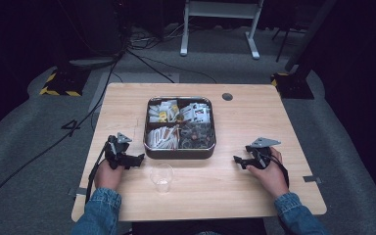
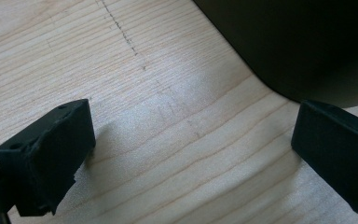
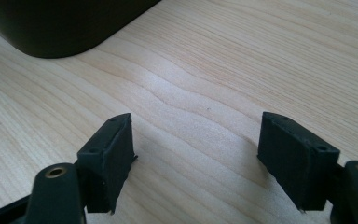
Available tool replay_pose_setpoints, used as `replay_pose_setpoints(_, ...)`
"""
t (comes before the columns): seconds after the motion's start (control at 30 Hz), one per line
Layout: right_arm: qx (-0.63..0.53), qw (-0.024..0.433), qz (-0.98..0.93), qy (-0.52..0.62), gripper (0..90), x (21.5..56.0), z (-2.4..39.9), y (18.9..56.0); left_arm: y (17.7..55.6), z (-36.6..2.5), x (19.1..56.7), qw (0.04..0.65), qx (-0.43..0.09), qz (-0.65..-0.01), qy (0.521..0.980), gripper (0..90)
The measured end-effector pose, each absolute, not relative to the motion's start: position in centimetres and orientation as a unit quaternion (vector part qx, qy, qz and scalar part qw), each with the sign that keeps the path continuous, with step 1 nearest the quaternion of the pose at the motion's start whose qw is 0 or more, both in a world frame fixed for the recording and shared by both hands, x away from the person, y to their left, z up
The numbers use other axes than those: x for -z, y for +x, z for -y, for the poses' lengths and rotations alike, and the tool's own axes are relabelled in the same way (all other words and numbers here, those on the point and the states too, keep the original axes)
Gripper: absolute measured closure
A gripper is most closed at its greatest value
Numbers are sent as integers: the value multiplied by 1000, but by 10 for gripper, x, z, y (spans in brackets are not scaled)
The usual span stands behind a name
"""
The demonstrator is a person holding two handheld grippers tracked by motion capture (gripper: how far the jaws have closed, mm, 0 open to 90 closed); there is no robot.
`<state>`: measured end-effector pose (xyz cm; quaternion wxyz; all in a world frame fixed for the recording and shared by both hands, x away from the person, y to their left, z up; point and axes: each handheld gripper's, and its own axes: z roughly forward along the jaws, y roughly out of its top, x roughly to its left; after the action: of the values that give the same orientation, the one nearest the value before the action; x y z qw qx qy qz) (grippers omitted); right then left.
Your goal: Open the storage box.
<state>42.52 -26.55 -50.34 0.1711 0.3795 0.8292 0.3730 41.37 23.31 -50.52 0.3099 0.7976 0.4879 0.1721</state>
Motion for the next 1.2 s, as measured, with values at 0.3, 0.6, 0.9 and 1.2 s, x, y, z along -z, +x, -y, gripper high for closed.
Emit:
replay_pose_setpoints(0.3,-370,161,-833,378,382,500,267,425,414,-232,505,308,-173,-490,797,0)
replay_pose_setpoints(0.6,-415,136,-820,371,410,478,259,422,413,-231,505,307,-175,-498,792,0)
replay_pose_setpoints(0.9,-420,125,-826,355,436,448,241,423,413,-231,505,306,-175,-496,793,0)
replay_pose_setpoints(1.2,-431,109,-816,370,453,430,233,430,413,-231,505,307,-175,-496,793,0)
